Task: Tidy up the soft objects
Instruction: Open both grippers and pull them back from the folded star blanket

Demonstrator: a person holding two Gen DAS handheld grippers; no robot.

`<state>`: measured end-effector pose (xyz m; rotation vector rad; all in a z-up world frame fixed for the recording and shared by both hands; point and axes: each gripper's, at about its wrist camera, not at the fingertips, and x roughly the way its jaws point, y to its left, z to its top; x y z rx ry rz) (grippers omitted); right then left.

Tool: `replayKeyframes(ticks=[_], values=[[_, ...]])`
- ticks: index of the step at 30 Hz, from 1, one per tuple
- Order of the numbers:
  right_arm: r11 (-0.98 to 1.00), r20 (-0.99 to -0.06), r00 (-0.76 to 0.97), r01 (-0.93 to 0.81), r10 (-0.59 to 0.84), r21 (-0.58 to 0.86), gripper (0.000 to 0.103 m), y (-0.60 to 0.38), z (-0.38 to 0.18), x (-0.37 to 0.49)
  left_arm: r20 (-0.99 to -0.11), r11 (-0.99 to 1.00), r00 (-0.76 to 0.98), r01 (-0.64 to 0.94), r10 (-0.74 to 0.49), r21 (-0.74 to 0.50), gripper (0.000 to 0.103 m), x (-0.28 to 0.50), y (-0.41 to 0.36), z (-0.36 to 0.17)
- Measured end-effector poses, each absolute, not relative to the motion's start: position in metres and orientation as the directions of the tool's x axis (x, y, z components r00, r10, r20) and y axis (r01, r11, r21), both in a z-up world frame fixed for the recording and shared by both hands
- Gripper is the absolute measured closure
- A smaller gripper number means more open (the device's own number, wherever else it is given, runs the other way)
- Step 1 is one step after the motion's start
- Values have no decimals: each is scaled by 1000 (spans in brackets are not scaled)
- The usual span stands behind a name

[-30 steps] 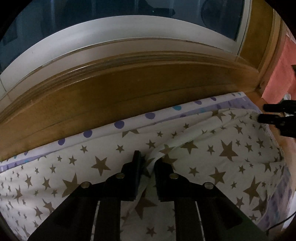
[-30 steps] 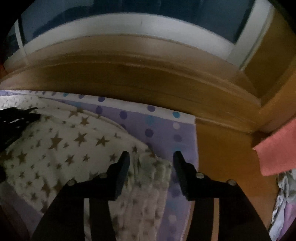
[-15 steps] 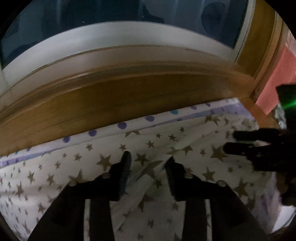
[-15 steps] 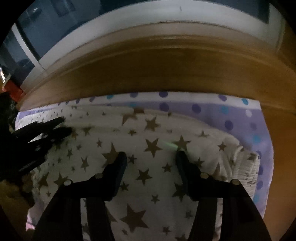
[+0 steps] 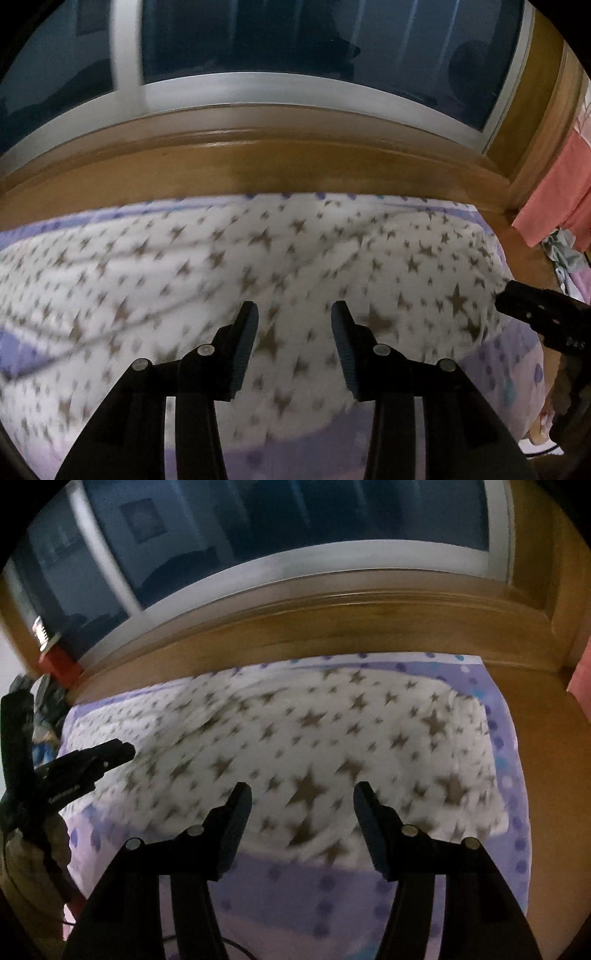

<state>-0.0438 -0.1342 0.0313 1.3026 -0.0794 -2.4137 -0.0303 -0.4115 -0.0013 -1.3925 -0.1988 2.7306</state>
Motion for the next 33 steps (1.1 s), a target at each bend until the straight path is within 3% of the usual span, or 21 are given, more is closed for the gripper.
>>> replayKeyframes(ticks=[6, 14, 24, 33], values=[[-896, -782, -489, 401, -387, 193, 45, -162, 23, -10, -813, -989, -579, 83, 52, -122, 62, 26, -428, 4], [-862, -773, -460, 460, -436, 213, 45, -201, 5, 22, -845, -988, -524, 154, -105, 27, 62, 91, -449, -3], [-822, -779, -448, 549, -440, 148, 45, -286, 2, 52, -842, -975, -524, 223, -127, 9, 62, 138, -522, -4], [-863, -794, -455, 477, -402, 164, 45, -368, -5, 77, -841, -990, -533, 139, -94, 22, 62, 170, -610, -12]])
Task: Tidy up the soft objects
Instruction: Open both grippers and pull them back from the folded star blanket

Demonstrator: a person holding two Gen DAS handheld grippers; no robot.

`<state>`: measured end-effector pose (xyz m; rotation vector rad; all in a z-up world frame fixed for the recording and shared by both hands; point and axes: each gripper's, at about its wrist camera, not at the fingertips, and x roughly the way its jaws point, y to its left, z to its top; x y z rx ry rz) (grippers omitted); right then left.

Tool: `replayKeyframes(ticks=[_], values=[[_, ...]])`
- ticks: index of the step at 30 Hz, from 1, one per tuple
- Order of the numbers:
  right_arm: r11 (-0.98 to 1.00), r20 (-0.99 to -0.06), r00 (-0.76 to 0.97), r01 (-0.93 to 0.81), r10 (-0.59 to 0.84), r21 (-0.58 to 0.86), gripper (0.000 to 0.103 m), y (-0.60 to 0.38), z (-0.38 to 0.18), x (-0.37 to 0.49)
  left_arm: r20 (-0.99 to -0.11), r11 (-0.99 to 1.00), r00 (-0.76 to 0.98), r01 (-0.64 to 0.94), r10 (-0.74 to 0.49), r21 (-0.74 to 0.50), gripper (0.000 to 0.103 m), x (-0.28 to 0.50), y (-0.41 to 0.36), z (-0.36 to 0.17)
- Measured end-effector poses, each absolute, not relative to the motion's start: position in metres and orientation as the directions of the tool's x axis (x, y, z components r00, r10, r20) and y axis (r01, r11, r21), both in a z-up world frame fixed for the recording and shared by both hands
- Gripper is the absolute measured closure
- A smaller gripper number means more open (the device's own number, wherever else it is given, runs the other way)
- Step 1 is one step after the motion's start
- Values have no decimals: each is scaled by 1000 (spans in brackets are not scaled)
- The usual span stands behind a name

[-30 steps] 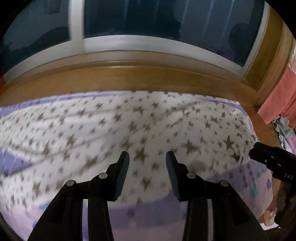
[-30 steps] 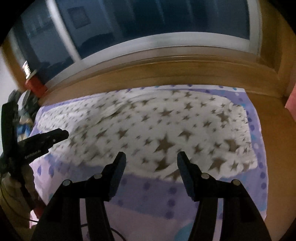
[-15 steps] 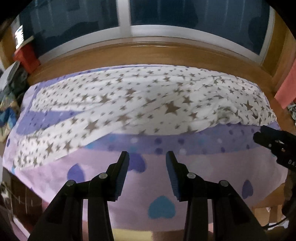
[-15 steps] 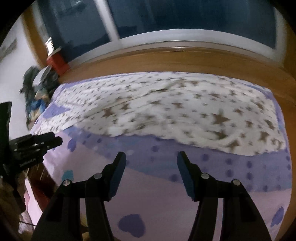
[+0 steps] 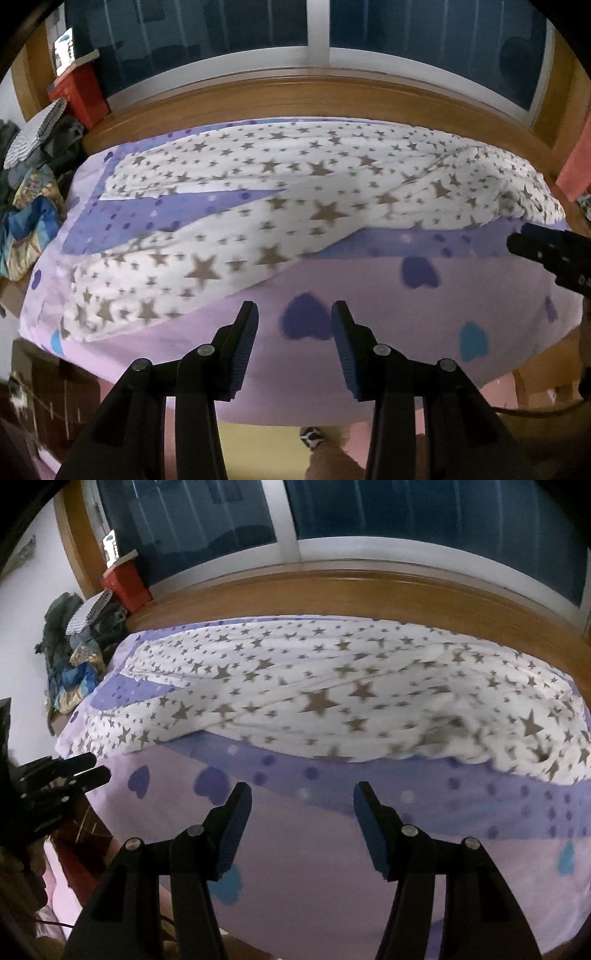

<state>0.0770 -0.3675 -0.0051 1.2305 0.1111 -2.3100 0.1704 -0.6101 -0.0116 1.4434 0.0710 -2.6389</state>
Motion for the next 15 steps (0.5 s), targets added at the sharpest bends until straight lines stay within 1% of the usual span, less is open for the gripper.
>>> replayKeyframes(ticks=[3, 6, 11, 15], values=[[-869, -796, -458, 468, -396, 163, 45, -395, -10, 87, -843, -991, -530, 132, -91, 23, 62, 178, -635, -15], [-864, -816, -425, 474, -392, 168, 45, -421, -15, 94, -847, -990, -526, 139, -74, 1, 62, 185, -656, -18], [-840, -831, -409, 528, -377, 122, 45, -453, -18, 103, -851, -989, -521, 145, -69, -9, 62, 192, -675, -24], [-817, -836, -381, 561, -395, 131, 45, -471, -24, 101, -857, -986, -509, 165, -79, -7, 62, 194, -685, -27]])
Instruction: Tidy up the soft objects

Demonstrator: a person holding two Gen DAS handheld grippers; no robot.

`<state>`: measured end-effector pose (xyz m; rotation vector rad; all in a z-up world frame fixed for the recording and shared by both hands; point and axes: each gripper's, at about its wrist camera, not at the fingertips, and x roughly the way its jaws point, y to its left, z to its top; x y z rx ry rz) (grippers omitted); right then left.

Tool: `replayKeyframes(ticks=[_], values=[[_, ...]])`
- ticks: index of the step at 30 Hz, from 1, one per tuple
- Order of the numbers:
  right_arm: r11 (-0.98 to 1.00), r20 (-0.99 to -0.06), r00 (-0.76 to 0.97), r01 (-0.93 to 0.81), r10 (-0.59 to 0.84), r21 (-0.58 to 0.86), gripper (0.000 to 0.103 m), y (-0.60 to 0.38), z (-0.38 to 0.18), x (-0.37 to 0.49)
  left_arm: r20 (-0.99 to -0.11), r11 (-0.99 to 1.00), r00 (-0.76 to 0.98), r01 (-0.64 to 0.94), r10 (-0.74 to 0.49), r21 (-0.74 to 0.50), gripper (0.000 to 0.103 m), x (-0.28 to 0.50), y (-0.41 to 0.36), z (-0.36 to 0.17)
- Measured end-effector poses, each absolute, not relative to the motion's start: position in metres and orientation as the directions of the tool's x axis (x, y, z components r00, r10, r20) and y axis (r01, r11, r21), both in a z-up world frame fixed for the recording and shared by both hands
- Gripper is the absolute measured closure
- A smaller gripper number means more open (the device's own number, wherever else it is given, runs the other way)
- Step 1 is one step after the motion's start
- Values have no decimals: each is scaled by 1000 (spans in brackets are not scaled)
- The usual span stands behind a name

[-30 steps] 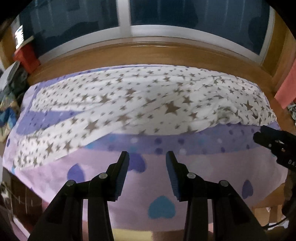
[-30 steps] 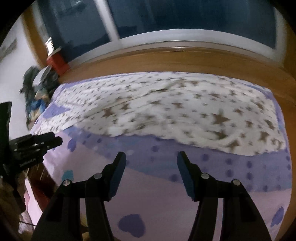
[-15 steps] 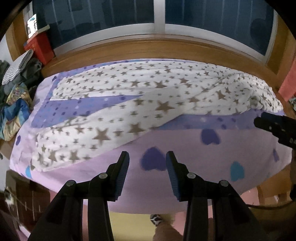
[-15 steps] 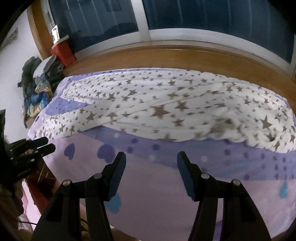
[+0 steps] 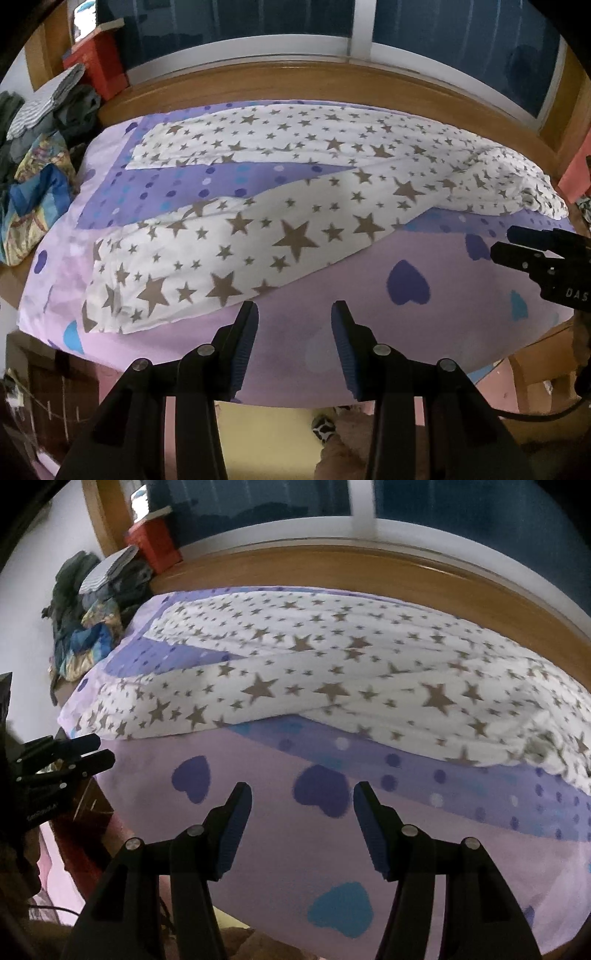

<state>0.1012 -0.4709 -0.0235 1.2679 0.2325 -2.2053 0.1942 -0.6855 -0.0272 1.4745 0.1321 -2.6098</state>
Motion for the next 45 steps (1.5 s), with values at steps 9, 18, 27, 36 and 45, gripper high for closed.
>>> replayKeyframes(ticks=[9, 18, 27, 36, 45], values=[[-789, -838, -335, 591, -431, 169, 45, -511, -34, 85, -862, -989, -505, 144, -47, -30, 62, 190, -701, -33], [-849, -845, -364, 496, -393, 181, 45, -547, -37, 98, -864, -996, -500, -84, 66, -27, 62, 184, -728, -38], [-937, -832, -449, 273, -325, 218, 45, -582, -46, 132, -859, -945, -496, -325, 129, 46, 62, 194, -761, -42], [-927, -821, -435, 118, -370, 355, 45, -592, -61, 132, -858, -917, -467, -399, 214, -12, 62, 197, -777, -51], [-931, -807, -471, 100, -356, 352, 41, -600, -66, 109, -868, -875, -418, -483, 269, -39, 61, 196, -766, -67]])
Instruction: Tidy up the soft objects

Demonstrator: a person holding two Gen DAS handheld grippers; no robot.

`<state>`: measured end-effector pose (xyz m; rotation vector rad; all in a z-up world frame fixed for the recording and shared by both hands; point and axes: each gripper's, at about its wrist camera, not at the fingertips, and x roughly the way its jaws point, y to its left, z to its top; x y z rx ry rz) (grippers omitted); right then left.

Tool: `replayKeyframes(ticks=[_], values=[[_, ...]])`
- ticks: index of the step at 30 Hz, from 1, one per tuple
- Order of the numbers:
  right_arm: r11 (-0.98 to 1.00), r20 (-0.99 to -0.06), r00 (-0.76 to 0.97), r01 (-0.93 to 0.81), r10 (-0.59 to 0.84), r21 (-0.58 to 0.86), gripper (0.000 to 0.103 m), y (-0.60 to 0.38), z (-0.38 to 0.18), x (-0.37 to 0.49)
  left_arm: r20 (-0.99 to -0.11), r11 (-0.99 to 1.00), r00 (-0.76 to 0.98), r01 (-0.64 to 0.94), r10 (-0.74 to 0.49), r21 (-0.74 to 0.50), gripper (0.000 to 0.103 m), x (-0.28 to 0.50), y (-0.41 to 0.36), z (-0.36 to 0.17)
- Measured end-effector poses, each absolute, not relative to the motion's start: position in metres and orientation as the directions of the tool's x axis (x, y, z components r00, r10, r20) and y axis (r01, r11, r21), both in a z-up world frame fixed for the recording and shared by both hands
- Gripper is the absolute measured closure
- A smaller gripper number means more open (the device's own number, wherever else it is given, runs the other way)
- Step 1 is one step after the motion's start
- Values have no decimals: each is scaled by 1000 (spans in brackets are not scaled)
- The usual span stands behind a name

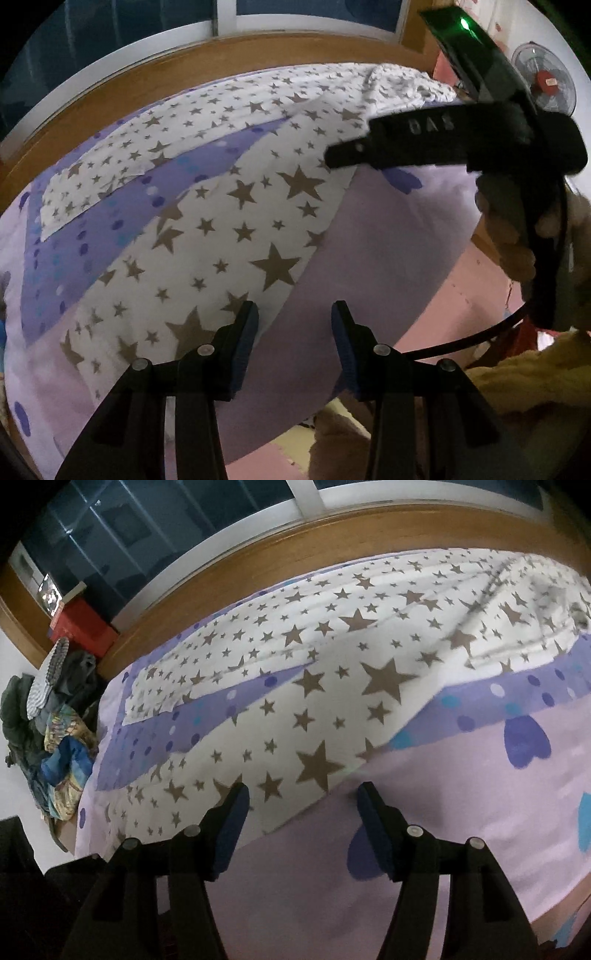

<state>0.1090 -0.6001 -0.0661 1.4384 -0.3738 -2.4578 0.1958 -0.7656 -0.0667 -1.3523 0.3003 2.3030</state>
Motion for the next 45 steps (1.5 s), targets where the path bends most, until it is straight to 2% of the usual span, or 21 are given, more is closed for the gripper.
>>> replayKeyframes(ticks=[2, 4, 5, 6, 7, 8, 14, 26, 27, 28, 29, 30, 35, 38, 45], values=[[-932, -806, -476, 96, -352, 350, 44, -601, -66, 106, -867, -869, -426, -494, 258, -16, 61, 197, -762, -68], [-933, -805, -479, 92, -349, 349, 58, -602, -66, 104, -865, -866, -430, -501, 258, -9, 61, 197, -762, -68], [-928, -802, -478, 91, -358, 361, 72, -601, -67, 103, -864, -865, -431, -502, 261, -11, 61, 197, -762, -68], [-923, -798, -475, 92, -371, 375, 90, -601, -67, 102, -862, -865, -432, -501, 265, -15, 61, 196, -762, -68], [-914, -792, -470, 92, -390, 395, 96, -600, -67, 101, -861, -866, -434, -500, 266, -16, 61, 195, -763, -69], [-905, -785, -466, 93, -408, 415, 98, -599, -68, 101, -859, -866, -437, -500, 266, -13, 61, 194, -763, -69], [-882, -714, -534, 152, -454, 447, 99, -599, -41, 112, -841, -865, -481, -500, 248, 31, 61, 193, -762, -70], [-852, -666, -541, 224, -513, 474, 99, -603, -20, 99, -788, -865, -585, -480, 192, 145, 61, 184, -758, -70], [-849, -662, -540, 238, -519, 472, 99, -605, -18, 96, -785, -866, -590, -478, 189, 151, 65, 182, -759, -69], [-846, -658, -539, 252, -525, 469, 99, -606, -16, 92, -785, -868, -589, -475, 193, 143, 75, 179, -761, -67], [-844, -654, -540, 263, -530, 468, 99, -608, -14, 89, -787, -873, -582, -472, 202, 125, 95, 175, -765, -62], [-842, -649, -541, 274, -535, 465, 99, -609, -12, 85, -790, -877, -575, -469, 212, 107, 98, 171, -768, -58], [-836, -614, -568, 346, -548, 426, 99, -623, 6, 48, -747, -926, -605, -376, 275, -37, 101, 132, -807, -9], [-823, -592, -571, 383, -568, 419, 99, -633, 15, 12, -723, -947, -636, -310, 270, -82, 101, 96, -833, 16], [-803, -597, -539, 440, -594, 401, 99, -669, 6, -70, -748, -974, -641, -225, 172, -31, 101, 19, -857, 13]])
